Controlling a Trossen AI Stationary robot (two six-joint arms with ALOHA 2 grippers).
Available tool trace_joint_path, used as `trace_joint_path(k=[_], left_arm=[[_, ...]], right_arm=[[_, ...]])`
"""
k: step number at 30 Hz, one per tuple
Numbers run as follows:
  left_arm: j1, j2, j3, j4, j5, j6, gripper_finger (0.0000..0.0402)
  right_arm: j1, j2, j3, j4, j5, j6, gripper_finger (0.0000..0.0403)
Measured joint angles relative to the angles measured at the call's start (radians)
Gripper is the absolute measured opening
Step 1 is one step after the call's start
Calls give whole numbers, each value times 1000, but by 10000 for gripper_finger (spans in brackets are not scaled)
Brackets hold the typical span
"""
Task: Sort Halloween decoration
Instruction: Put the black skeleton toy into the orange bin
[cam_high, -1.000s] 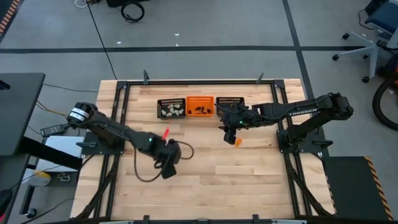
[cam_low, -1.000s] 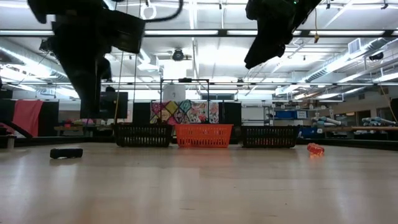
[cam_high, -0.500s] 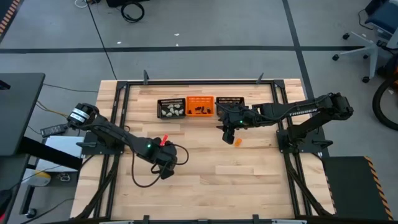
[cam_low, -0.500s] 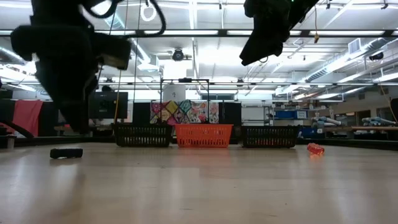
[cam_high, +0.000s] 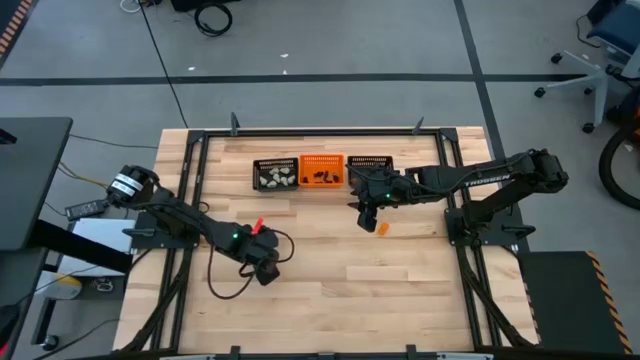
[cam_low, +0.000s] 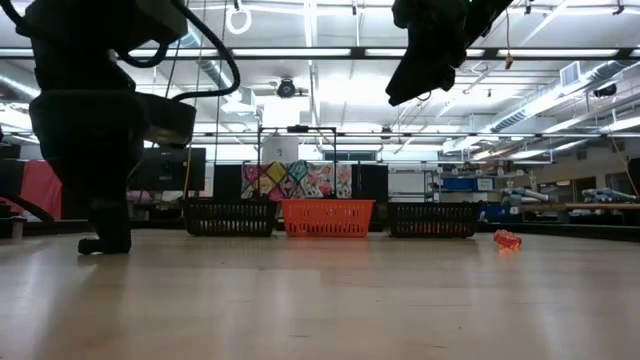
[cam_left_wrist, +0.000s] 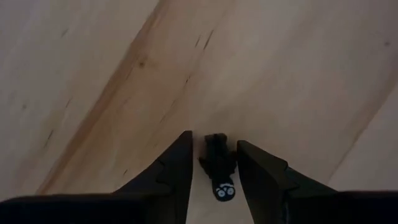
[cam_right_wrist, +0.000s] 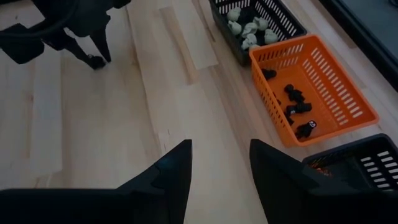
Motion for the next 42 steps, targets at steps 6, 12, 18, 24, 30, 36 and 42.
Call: trace_joint_path(k=[6, 12, 18, 24, 30, 36, 42], left_arm=[[-5, 0, -13, 8, -1, 43, 119], [-4, 1, -8, 16, 6, 62, 42], [14, 3, 17, -1, 25, 65, 9], [68, -12, 67, 44, 43, 137, 2], [144, -19, 116, 76, 31, 261, 0], [272, -19, 137, 201, 26, 406, 0], [434, -19, 137, 407, -6, 548, 0]], right_arm=[[0, 0, 0, 0, 0, 0, 165], [0, 0, 0, -1, 1, -1, 165], [0, 0, 0, 0, 5, -1, 165], [0, 0, 0, 0, -9, -1, 165], [0, 0, 0, -15, -18, -4, 165], [0, 0, 0, -44, -27, -15, 165], [-14, 0, 0, -173, 3, -7, 165]])
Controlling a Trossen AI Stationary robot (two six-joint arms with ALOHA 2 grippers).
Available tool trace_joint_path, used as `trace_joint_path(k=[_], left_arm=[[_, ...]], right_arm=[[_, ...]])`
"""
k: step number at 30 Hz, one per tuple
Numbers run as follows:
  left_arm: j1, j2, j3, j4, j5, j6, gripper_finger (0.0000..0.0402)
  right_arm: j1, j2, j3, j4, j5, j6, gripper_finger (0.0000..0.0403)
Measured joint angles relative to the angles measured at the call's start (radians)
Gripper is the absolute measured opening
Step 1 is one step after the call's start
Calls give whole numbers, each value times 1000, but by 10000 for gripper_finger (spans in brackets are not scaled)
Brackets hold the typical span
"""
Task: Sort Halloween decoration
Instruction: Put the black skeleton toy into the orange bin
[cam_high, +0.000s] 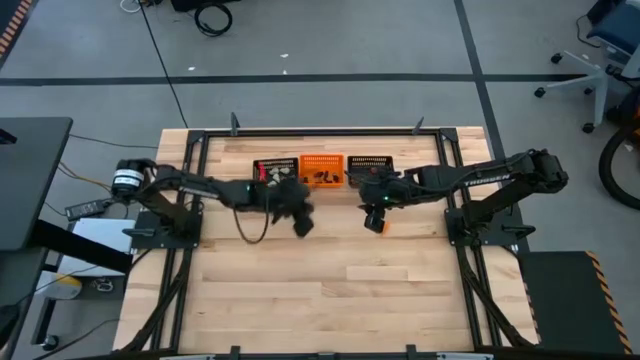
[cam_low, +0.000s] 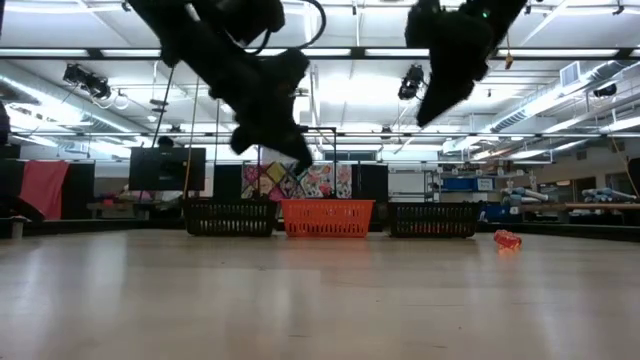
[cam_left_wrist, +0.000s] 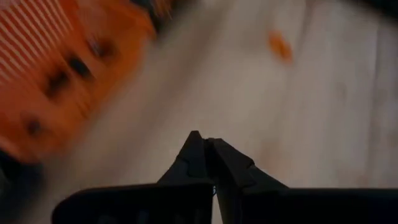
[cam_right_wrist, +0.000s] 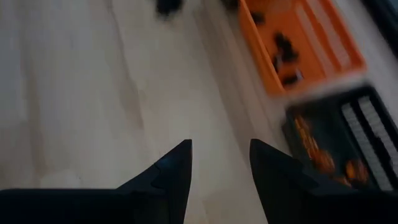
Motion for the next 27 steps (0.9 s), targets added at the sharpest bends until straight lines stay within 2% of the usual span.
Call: trace_joint_path(k=[2, 5, 12, 22, 27], left_arm=[[55, 0, 0, 87, -16, 35, 0], [133, 9, 0, 197, -17, 76, 0], [259, 67, 0, 308, -17, 155, 0], [311, 182, 0, 360, -16, 146, 0], [311, 185, 0, 372, -16, 146, 33]], right_arm=[[-24, 0, 0, -62, -23, 20, 165], [-84, 0, -1, -132, -118, 49, 165], [-159, 0, -73, -116, -205, 58, 165], [-166, 0, -147, -103, -230, 167, 170], [-151, 0, -199, -79, -263, 191, 190]])
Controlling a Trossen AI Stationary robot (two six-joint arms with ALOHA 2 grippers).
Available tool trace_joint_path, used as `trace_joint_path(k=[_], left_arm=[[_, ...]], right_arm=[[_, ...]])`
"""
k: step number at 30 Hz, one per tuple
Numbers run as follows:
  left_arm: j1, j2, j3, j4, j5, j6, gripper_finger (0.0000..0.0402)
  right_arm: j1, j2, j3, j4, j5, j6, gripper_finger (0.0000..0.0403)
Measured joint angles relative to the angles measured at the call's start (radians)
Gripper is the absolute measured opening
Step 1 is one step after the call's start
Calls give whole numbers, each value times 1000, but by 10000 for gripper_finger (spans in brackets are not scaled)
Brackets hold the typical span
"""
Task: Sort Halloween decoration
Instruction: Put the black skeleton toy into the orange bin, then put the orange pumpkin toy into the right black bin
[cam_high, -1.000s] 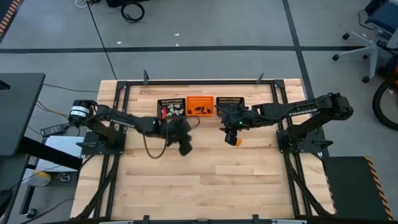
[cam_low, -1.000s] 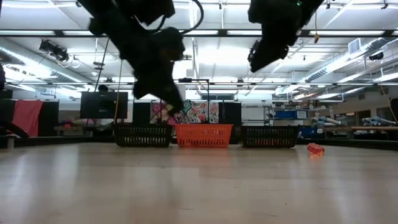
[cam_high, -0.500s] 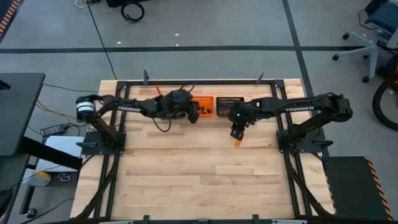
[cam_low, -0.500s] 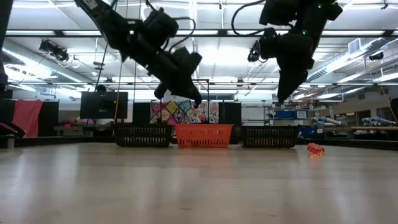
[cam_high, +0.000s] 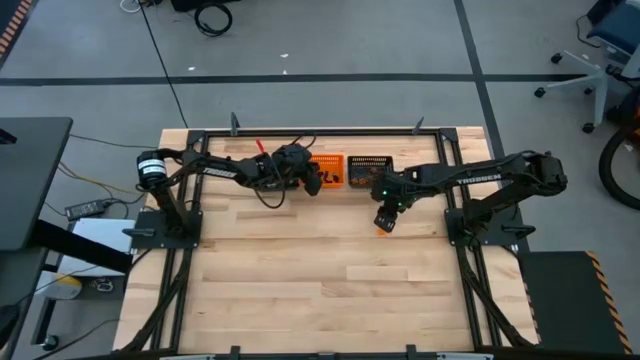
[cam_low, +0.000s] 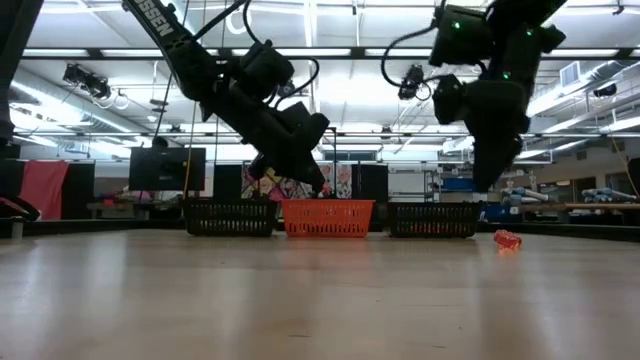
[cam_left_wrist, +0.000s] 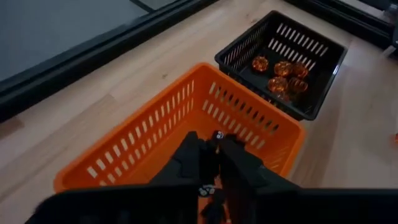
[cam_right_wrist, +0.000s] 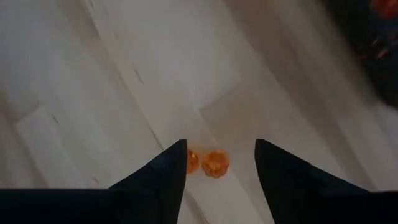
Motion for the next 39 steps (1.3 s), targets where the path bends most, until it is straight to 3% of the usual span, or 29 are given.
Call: trace_joint_path(k=[10, 17, 25, 28, 35, 39], left_arm=[[0, 0, 0, 29, 0, -23, 126], [-25, -2, 0, 81, 2, -153, 128], [-114, -32, 1, 89, 60, -123, 125], [-160, -51, 19, 29, 60, -67, 125], [-253, -61, 186, -364, -12, 96, 125], [-275, -61, 238, -448, -46, 126, 125]], right_arm=[[0, 0, -105, 88, 6, 47, 228], [42, 2, -106, 104, 83, -9, 229], [101, 11, -185, 209, 67, -169, 229], [105, 11, -222, 227, 66, -186, 229], [116, 11, -287, 286, 48, -218, 229], [130, 9, -310, 320, 58, -238, 227]])
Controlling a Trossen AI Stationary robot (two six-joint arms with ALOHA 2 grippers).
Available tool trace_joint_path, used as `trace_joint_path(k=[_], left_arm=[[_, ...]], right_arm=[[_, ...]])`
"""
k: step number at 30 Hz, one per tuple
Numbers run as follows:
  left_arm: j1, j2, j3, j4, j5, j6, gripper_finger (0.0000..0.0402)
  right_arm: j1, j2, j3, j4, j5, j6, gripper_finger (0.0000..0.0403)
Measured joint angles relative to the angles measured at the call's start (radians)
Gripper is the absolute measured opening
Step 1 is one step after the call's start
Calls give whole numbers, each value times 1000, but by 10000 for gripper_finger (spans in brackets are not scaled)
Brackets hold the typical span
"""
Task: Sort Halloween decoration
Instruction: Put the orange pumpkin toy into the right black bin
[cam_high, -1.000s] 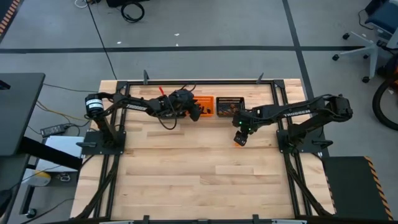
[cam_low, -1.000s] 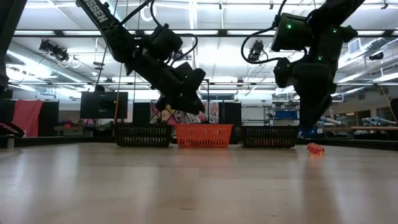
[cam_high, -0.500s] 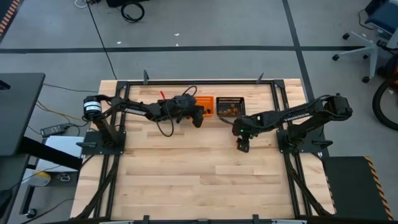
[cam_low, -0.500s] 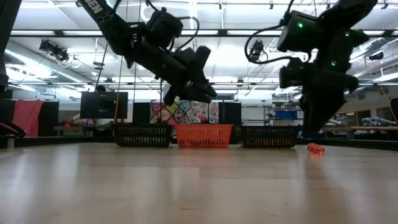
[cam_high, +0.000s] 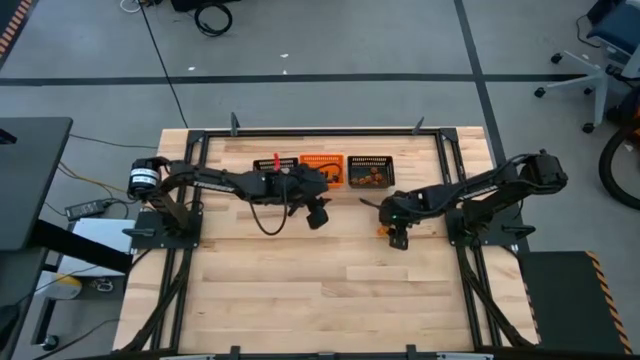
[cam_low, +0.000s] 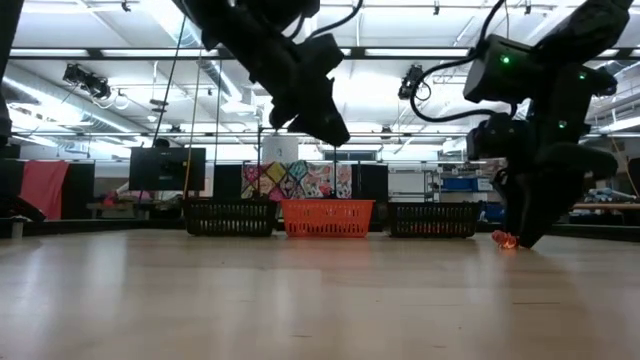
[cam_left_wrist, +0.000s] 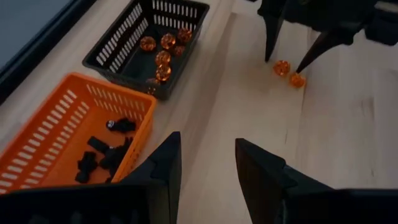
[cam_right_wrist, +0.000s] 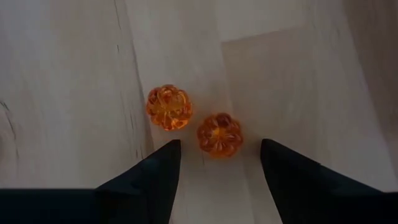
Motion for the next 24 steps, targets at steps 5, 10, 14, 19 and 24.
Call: trace_joint_path(k=[5, 10, 14, 19, 24], left_arm=[[-5, 0, 12, -1, -3, -46, 125], [-21, -3, 12, -34, -3, -123, 125], [-52, -3, 12, -66, -2, -126, 125], [-77, -3, 12, -111, -7, -127, 125], [-81, -4, 12, -125, -20, -127, 125]], right_arm=[[17, -1, -13, 36, 28, -23, 207], [15, 2, -15, 73, 22, -56, 179], [15, 3, -15, 87, -16, -90, 151], [14, 3, -15, 93, -53, -108, 108], [14, 2, -13, 96, -57, -98, 90]])
